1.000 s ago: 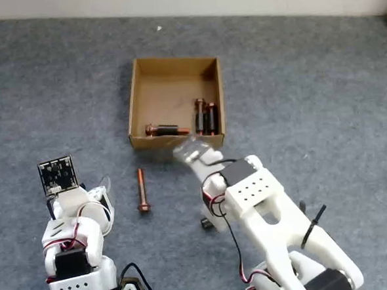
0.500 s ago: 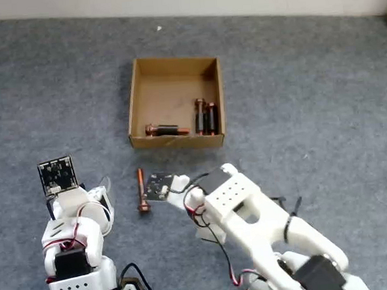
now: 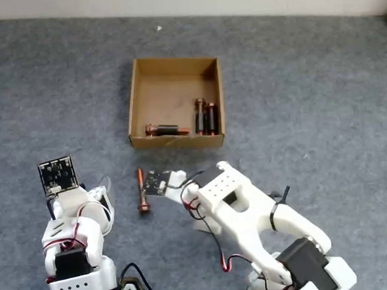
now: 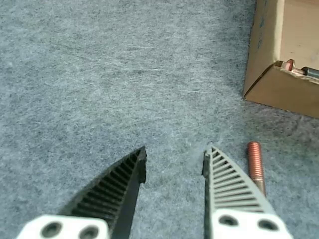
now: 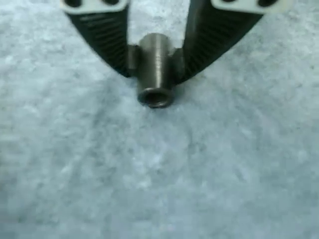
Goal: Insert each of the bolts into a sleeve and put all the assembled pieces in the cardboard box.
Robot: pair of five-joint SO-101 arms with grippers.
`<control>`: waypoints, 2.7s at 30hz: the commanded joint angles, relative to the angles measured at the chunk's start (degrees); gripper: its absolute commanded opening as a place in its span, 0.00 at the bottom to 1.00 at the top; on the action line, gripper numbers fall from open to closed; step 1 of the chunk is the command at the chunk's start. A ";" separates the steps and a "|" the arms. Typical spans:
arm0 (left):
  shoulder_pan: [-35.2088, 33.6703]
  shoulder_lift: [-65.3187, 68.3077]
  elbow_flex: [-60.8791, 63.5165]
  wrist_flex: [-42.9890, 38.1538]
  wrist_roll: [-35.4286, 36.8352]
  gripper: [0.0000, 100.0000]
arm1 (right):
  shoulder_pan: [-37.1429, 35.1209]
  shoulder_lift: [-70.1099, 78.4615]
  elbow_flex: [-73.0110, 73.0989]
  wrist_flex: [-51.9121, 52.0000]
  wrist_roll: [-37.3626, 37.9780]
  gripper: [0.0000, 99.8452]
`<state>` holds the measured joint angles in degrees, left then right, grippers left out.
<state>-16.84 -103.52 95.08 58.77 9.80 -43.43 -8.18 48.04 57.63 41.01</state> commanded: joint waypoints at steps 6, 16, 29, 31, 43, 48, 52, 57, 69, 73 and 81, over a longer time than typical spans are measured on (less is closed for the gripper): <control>-0.75 -0.31 -0.31 -1.23 -0.44 0.20 | 4.79 -2.59 0.22 -0.66 -12.84 0.00; -0.40 -0.31 -0.84 -1.14 -0.35 0.20 | 7.69 -18.42 0.66 -0.66 -39.47 0.00; -0.22 0.31 -4.44 -0.70 -15.30 0.20 | 18.86 -21.05 1.27 -2.59 -55.12 0.00; 0.40 0.31 -6.02 0.62 -16.70 0.20 | 21.23 -21.05 2.77 -3.74 -55.12 0.00; 12.44 6.11 -18.77 12.84 -19.08 0.21 | 24.92 -21.05 7.08 -11.12 -55.21 0.00; 15.43 27.38 -27.56 11.87 -18.90 0.24 | 25.71 -21.05 6.90 -11.12 -55.21 0.00; 19.74 45.85 -35.03 11.52 -16.44 0.27 | 25.71 -21.05 6.99 -11.12 -55.21 0.00; 21.58 63.08 -41.36 9.05 -11.52 0.27 | 25.71 -21.05 7.16 -11.12 -55.21 0.00; 21.49 84.44 -43.12 -2.73 -0.70 0.27 | 25.71 -21.05 7.25 -11.12 -55.12 0.00; 21.49 87.08 -43.03 -3.25 0.44 0.22 | 25.71 -21.05 7.25 -11.12 -55.12 0.00; 21.23 91.21 -42.86 -7.21 0.70 0.04 | 25.71 -21.05 7.25 -11.12 -55.03 0.00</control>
<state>4.35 -13.32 53.85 54.11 9.89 -18.55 -26.90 55.78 47.96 -13.58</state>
